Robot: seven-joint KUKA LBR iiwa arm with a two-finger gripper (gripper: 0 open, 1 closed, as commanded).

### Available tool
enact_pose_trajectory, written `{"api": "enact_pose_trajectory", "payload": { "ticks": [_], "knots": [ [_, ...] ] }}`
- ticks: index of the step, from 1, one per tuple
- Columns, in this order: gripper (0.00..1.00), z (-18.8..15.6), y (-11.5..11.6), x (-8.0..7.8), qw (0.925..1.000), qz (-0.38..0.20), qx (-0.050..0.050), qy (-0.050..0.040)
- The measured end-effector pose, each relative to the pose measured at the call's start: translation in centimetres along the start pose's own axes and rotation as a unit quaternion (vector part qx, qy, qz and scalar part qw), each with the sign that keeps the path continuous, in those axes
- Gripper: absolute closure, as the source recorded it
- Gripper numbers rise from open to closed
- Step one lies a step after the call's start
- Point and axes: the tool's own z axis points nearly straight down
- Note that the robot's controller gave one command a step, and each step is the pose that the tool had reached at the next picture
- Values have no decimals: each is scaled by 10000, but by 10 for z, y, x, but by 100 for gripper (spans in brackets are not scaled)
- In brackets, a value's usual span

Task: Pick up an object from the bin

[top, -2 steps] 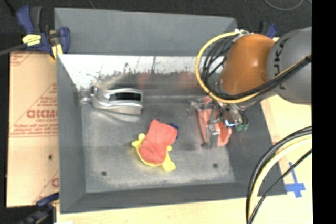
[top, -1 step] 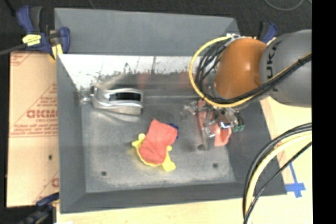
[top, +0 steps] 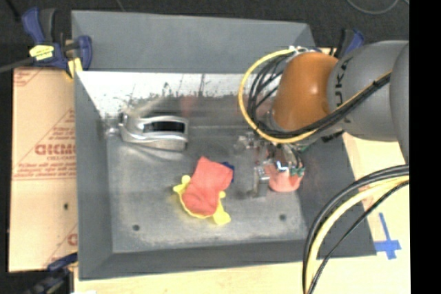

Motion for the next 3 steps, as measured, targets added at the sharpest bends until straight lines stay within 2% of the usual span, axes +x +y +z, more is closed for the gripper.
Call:
{"api": "enact_pose_trajectory", "payload": {
  "ticks": [1,2,3],
  "knots": [
    [0,11,21,-4,9992,-392,4,1],
    [0,17,33,-5,9882,-1532,2,2],
    [0,22,54,-6,9956,-932,-1,-2]
  ]
}}
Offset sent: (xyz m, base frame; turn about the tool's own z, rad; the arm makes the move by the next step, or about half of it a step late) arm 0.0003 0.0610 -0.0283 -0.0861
